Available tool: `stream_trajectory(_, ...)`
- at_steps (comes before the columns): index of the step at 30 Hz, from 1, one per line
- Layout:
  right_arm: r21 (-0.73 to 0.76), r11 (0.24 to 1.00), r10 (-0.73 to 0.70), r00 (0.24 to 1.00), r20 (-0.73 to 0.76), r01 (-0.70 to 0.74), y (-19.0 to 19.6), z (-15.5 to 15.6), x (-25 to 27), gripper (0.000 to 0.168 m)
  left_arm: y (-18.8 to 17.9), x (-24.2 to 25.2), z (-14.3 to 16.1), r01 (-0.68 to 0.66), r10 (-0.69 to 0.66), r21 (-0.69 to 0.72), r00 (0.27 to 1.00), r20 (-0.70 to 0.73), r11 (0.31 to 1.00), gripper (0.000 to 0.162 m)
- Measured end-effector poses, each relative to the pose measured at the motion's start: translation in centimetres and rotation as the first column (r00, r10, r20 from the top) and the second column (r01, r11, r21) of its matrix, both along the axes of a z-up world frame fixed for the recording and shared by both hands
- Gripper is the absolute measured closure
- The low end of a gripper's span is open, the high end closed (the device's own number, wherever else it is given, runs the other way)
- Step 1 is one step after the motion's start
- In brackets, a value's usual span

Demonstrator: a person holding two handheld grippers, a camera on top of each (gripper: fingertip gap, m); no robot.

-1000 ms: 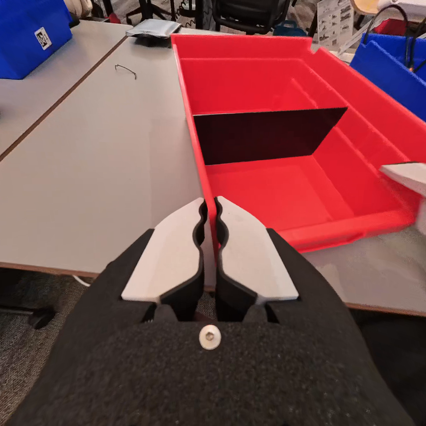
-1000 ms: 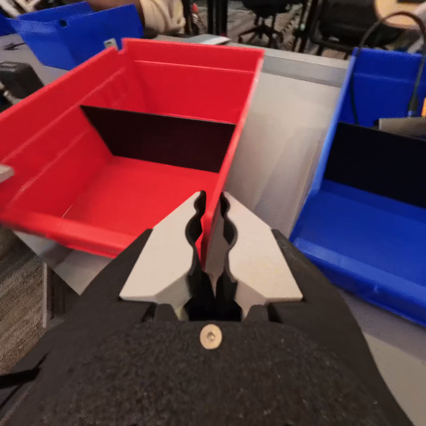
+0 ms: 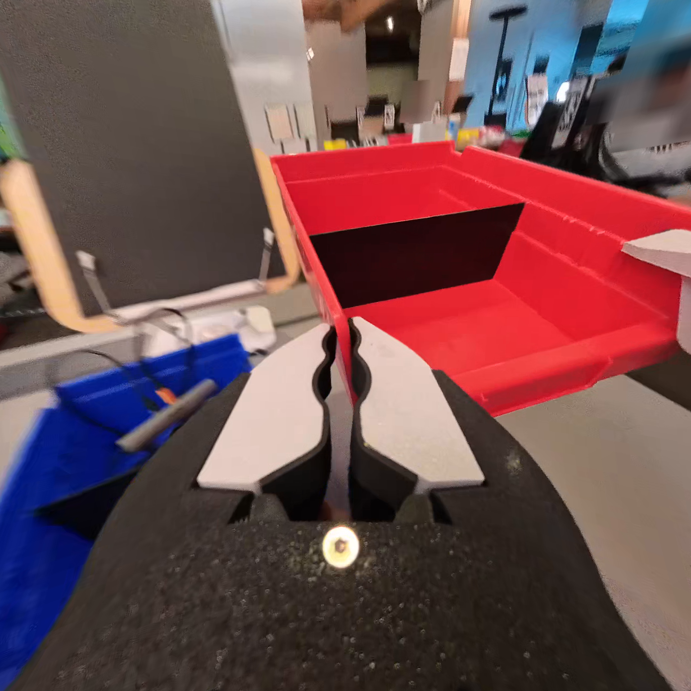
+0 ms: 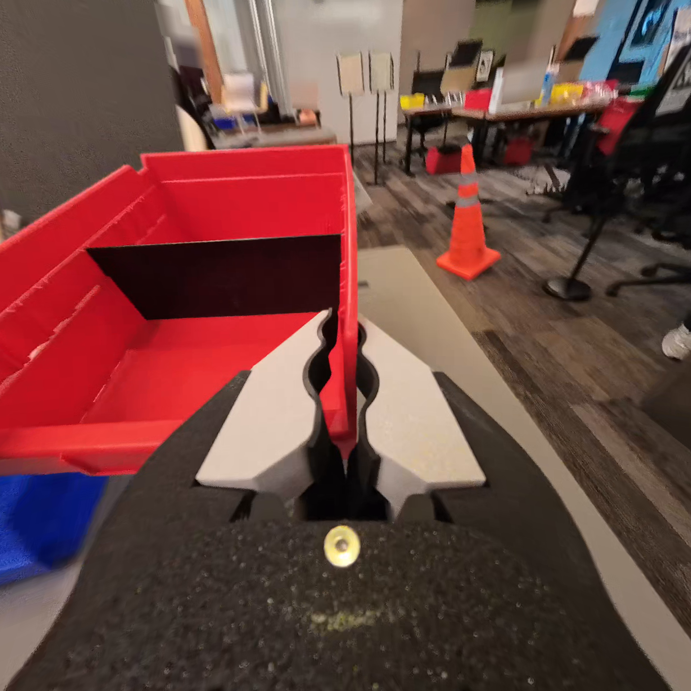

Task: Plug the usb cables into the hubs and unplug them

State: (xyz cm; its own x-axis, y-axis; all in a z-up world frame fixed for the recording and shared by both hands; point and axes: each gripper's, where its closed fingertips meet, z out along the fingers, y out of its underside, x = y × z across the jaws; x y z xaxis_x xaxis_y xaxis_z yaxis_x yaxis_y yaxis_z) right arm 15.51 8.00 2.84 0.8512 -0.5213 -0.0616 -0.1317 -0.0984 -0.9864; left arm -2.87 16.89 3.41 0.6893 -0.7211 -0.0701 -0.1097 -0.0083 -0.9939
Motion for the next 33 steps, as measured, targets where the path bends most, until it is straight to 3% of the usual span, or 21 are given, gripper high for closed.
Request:
stream_trajectory(4, -0.045, 0.999, 0.011, 0.995, -0.103, -0.016, -1.2, -8.7, 5.5, 0.162, -1.5, 6.2, -7.3, 0.02, -0.03, -0.113, 0.996, -0.086, 0.993, 0.157)
stream_trajectory(6, -0.065, 0.997, 0.035, 0.989, -0.146, -0.045, -1.1, -11.3, 6.6, 0.164, -1.9, 7.3, -9.8, 0.022, -0.038, -0.145, 0.994, -0.105, 0.989, 0.156)
stream_trajectory(10, -0.157, 0.987, 0.032, 0.996, -0.085, -0.046, -0.6, -12.7, 7.8, 0.165, -1.9, 8.2, -13.6, 0.045, -0.075, -0.215, 0.988, -0.133, 0.976, 0.154)
stream_trajectory(13, -0.214, 0.976, 0.01, 0.987, -0.159, -0.044, -0.6, -15.0, 8.3, 0.162, -2.3, 8.7, -15.9, 0.108, -0.158, -0.29, 0.975, -0.157, 0.951, 0.15)
stream_trajectory(18, -0.095, 0.992, 0.046, 0.935, -0.352, -0.085, -0.9, -15.6, 8.1, 0.161, -5.0, 7.5, -14.5, 0.29, -0.327, -0.327, 0.943, -0.064, 0.9, 0.139)
stream_trajectory(22, -0.048, 0.999, 0.005, 0.944, -0.329, -0.022, -2.0, -13.6, 8.5, 0.15, -6.6, 1.5, -10.1, 0.413, -0.416, -0.29, 0.908, 0.056, 0.863, 0.139)
stream_trajectory(26, -0.016, 0.998, -0.059, 0.995, -0.082, 0.058, -2.6, -8.4, 6.5, 0.148, -1.7, -9.6, -7.6, 0.231, -0.233, -0.165, 0.973, 0.012, 0.959, 0.137)
stream_trajectory(28, 0.004, 0.999, 0.035, 0.999, 0.036, -0.035, -0.7, -5.7, 2.0, 0.147, 1.7, -16.0, -7.0, 0.062, -0.063, -0.065, 0.998, -0.017, 0.996, 0.137)
stream_trajectory(30, -0.005, 0.972, 0.234, 0.967, 0.101, -0.234, 2.6, -4.4, -5.3, 0.144, 4.6, -21.5, -7.2, -0.099, 0.099, -0.009, 0.995, -0.023, 0.995, 0.136)
stream_trajectory(33, -0.023, 0.861, 0.508, 0.858, 0.074, -0.507, 7.1, -5.9, -17.1, 0.137, 7.3, -24.9, -9.9, -0.179, 0.176, -0.058, 0.983, -0.058, 0.982, 0.132)
